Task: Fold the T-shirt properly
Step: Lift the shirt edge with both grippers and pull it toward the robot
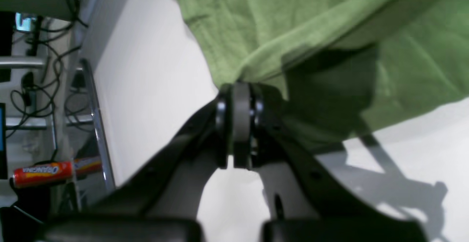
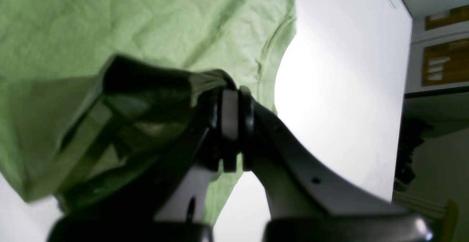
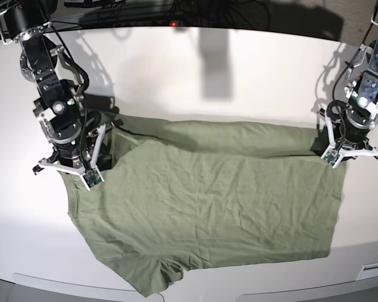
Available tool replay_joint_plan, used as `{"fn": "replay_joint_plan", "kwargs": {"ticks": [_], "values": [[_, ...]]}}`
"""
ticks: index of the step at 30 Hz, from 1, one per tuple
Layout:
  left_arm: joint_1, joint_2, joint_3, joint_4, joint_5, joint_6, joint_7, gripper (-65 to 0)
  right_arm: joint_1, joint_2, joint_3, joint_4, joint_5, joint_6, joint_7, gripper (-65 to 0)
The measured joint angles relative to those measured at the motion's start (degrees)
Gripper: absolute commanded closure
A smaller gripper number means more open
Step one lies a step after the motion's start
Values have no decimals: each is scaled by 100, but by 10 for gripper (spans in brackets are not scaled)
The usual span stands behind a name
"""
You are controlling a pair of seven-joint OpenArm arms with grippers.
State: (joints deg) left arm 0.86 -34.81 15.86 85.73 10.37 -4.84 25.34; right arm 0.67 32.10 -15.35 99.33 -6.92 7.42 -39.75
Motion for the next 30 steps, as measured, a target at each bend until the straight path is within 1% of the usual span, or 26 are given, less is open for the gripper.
{"fn": "replay_joint_plan", "kwargs": {"ticks": [4,6,9,10,13,15,17,20,24,30], "values": [[-39,57,0,-216,7,-2,-9,0,120,-2,0,-387,28,4,223,0],[-37,76,0,-280,4,-4,-7,0,201,-4,-2,-673,35,107,382,0],[-39,90,0,-286,7,-2,-72,0,328,-17,-2,-1001,26,236,476,0],[-39,105,0,-286,7,-2,-81,0,376,-44,-4,-1086,7,319,509,0],[-37,173,0,-286,4,-2,-120,0,542,-179,-4,-1224,0,400,584,0],[-39,216,0,-286,4,-2,-188,0,612,-262,-4,-1235,0,621,780,0],[-46,243,0,-286,7,-2,-184,0,688,-376,-4,-1235,-2,815,809,0],[-57,243,0,-286,7,0,-188,0,791,-498,-7,-1235,22,835,817,0],[-57,243,0,-286,7,-2,-186,0,822,-514,-7,-1235,24,903,846,0],[-57,243,0,-286,7,-2,-197,0,820,-525,-7,-1235,24,898,844,0]]}}
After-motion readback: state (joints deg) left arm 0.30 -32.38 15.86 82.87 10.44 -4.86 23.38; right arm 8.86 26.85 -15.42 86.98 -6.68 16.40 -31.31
